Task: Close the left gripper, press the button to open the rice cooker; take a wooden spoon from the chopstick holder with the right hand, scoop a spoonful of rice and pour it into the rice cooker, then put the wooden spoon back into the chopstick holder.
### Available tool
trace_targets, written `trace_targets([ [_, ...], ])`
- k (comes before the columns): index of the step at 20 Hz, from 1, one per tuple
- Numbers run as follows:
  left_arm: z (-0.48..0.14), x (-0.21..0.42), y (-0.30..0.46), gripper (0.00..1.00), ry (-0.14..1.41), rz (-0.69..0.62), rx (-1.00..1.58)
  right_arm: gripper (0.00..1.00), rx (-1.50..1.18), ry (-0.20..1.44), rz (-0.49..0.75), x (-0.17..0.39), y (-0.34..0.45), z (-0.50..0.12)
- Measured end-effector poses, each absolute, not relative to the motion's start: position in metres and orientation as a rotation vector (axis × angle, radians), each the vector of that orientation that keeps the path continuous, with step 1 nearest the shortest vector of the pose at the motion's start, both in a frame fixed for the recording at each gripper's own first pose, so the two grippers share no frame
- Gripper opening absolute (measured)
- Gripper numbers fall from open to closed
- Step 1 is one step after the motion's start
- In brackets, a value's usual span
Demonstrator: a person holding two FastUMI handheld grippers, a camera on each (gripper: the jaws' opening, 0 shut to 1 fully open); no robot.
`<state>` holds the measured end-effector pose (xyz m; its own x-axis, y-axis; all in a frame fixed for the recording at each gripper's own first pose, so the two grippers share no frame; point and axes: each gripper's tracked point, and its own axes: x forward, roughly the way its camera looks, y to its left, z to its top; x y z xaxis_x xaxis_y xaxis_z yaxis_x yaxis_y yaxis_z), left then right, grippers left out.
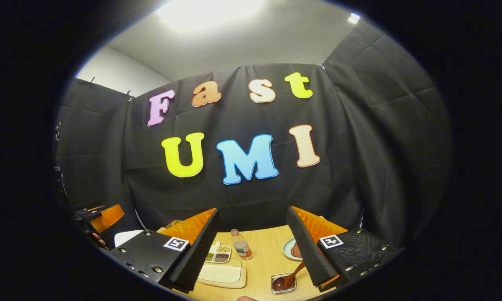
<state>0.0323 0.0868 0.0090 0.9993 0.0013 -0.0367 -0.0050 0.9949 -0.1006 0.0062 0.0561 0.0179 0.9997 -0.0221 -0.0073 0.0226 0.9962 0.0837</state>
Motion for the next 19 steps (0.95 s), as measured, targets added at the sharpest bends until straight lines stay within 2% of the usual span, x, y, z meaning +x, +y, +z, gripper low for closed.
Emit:
trace_targets([
  [5,0.025,0.019,0.062,0.96,0.005,-0.034,-0.094,0.98,0.052,-0.029,0.008,-0.004,0.085,0.035],
  [6,0.022,0.018,0.06,0.96,0.009,-0.044,-0.101,0.93,0.052,-0.025,0.016,-0.004,0.09,0.033],
  [7,0.021,0.018,0.062,0.97,0.012,-0.045,-0.114,0.97,0.055,-0.023,0.02,-0.003,0.094,0.032],
  [9,0.019,0.019,0.068,0.96,0.024,-0.04,-0.129,0.98,0.054,-0.02,0.018,-0.004,0.096,0.031],
  [10,0.018,0.018,0.073,0.96,0.026,-0.036,-0.128,0.93,0.053,-0.017,0.017,-0.005,0.097,0.03],
  [11,0.017,0.019,0.076,0.96,0.031,-0.035,-0.123,0.93,0.054,-0.012,0.015,-0.006,0.099,0.027],
  [12,0.015,0.019,0.081,0.96,0.031,-0.034,-0.115,0.98,0.055,-0.009,0.01,-0.006,0.101,0.026],
  [19,0.01,0.015,0.107,0.96,0.027,-0.059,-0.07,0.98,0.044,-0.008,-0.028,-0.01,0.119,0.019],
])
